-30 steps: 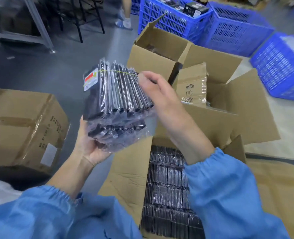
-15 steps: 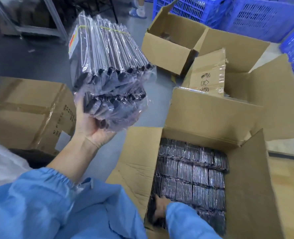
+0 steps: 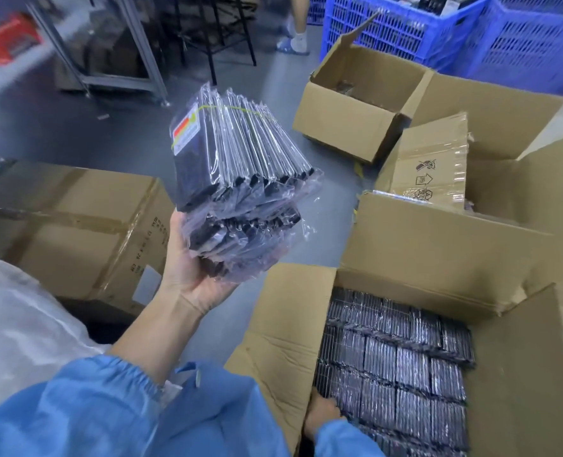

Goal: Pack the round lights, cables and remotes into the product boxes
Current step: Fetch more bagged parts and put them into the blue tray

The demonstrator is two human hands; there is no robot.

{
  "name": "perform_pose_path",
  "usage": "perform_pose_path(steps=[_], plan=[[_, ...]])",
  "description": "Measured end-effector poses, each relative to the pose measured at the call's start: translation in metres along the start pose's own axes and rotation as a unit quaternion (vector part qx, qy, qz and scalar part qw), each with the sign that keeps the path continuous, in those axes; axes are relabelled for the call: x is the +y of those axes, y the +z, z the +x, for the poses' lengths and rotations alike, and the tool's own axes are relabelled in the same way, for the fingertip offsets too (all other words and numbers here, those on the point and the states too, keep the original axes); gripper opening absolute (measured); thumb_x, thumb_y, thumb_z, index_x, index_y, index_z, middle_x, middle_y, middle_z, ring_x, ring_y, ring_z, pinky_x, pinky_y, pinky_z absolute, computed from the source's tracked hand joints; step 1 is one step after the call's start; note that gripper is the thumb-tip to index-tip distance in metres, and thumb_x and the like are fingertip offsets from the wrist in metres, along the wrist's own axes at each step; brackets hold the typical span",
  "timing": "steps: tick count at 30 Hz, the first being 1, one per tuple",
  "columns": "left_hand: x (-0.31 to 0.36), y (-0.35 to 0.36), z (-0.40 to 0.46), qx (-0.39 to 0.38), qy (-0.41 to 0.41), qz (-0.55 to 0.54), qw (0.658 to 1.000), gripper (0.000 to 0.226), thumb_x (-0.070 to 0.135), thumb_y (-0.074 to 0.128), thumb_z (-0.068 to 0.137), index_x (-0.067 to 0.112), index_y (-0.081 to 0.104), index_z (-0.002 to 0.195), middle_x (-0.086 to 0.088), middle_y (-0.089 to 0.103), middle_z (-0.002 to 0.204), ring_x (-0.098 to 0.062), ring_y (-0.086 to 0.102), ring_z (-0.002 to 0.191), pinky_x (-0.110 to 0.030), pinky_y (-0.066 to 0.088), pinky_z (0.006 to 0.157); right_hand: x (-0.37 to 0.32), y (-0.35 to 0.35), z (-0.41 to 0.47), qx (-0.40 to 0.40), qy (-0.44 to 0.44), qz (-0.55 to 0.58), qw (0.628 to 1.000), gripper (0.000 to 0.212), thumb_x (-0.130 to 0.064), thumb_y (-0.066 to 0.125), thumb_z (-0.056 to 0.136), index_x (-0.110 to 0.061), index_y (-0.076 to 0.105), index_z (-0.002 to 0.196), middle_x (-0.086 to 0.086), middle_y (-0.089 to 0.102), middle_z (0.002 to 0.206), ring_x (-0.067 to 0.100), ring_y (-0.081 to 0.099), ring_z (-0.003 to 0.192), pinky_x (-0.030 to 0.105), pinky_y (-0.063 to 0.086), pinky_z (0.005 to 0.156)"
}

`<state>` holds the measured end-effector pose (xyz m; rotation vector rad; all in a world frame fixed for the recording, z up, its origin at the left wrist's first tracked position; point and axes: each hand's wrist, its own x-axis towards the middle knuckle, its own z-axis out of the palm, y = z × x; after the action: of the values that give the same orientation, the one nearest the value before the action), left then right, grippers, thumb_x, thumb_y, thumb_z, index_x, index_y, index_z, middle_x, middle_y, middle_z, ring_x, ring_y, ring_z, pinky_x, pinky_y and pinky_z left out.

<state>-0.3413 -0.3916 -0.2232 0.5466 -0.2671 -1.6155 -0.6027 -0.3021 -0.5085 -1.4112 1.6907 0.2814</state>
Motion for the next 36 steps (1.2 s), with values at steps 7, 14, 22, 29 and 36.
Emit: perform_pose_path(steps=[7,14,22,29,36], plan=[[-0.002,-0.011,0.004,0.039,-0.003,-0.002,0.999,0.069,0.064,0.029,0.093,0.017,0.069,0.121,-0.021,0.035,0.154,-0.024,0.044,0.132,-0.053,0.034,0.111,-0.013,-0.030,-0.016,0.117,0.035,0.162,0.979,0.049,-0.027,0.079,0.065,-0.048,0.049,0.098,0.004,0.042,0.114,0.024,0.056,0.087,0.031,0.048,0.087],[0.000,-0.014,0.004,-0.009,0.000,-0.013,1.000,0.070,0.062,0.045,0.084,0.012,0.063,0.131,-0.020,0.055,0.139,-0.039,0.049,0.132,-0.063,0.039,0.104,-0.015,-0.139,-0.060,0.082,-0.097,0.501,0.856,0.054,0.003,0.069,0.071,-0.025,0.060,0.117,0.019,0.059,0.124,0.029,0.061,0.101,0.048,0.050,0.086],[0.008,-0.014,-0.007,0.007,0.003,-0.002,1.000,0.062,0.058,0.067,0.078,0.011,0.072,0.118,-0.018,0.059,0.135,-0.037,0.059,0.121,-0.058,0.050,0.096,-0.184,-0.320,-0.175,-0.032,-0.428,0.593,0.681,0.048,-0.032,0.046,0.081,-0.004,0.059,0.118,0.016,0.060,0.112,0.033,0.060,0.101,0.047,0.048,0.094],[0.024,-0.014,-0.010,0.034,0.001,-0.034,0.999,0.069,0.060,0.049,0.091,0.009,0.057,0.137,-0.021,0.053,0.141,-0.038,0.054,0.128,-0.053,0.047,0.102,-0.331,-0.389,-0.252,0.228,-0.513,0.184,0.807,0.046,-0.048,0.052,0.072,-0.013,0.058,0.101,-0.002,0.060,0.087,0.017,0.057,0.084,0.038,0.043,0.083],[0.029,-0.026,-0.015,0.133,0.056,-0.045,0.988,0.045,0.056,0.061,0.079,0.019,0.081,0.096,-0.011,0.074,0.109,-0.025,0.074,0.090,-0.039,0.060,0.068,-0.382,-0.284,-0.235,0.207,-0.447,-0.191,0.849,0.040,-0.058,0.044,0.083,-0.033,0.047,0.114,0.001,0.052,0.111,0.030,0.053,0.106,0.044,0.043,0.096]])
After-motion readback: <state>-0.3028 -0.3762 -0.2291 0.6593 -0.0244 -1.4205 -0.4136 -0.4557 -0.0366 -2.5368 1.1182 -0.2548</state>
